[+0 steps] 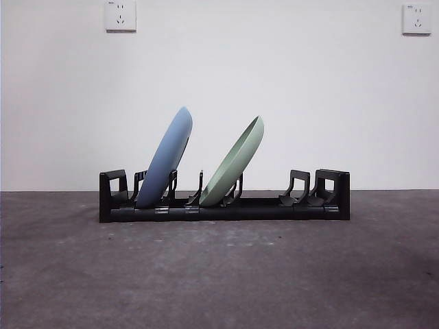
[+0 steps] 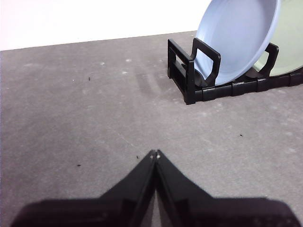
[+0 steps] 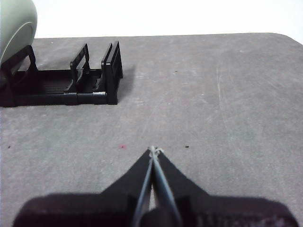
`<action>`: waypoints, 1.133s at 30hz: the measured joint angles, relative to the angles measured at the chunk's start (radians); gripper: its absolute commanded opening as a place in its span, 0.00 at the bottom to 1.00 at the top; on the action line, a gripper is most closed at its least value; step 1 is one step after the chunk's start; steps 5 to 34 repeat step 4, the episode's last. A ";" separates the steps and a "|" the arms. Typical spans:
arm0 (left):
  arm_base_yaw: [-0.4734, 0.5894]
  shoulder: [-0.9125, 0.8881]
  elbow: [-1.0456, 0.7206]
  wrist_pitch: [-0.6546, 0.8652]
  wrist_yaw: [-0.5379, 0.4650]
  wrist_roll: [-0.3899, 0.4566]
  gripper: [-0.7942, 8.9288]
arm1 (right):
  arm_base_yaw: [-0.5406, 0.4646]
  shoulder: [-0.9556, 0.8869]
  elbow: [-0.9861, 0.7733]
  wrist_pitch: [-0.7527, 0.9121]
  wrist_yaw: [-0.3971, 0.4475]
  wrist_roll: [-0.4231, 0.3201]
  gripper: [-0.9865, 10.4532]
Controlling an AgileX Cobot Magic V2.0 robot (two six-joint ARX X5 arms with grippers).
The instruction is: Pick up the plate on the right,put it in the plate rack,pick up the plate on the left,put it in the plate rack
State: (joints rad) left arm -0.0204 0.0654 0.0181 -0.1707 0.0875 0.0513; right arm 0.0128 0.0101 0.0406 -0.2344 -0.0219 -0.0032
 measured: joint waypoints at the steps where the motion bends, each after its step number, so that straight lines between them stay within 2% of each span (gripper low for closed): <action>1: 0.000 0.000 0.000 0.000 0.000 0.000 0.08 | 0.000 0.000 0.000 0.000 0.000 0.000 0.09; 34: 0.000 0.000 0.000 0.000 0.000 0.000 0.08 | 0.000 0.000 0.000 0.000 0.000 0.000 0.09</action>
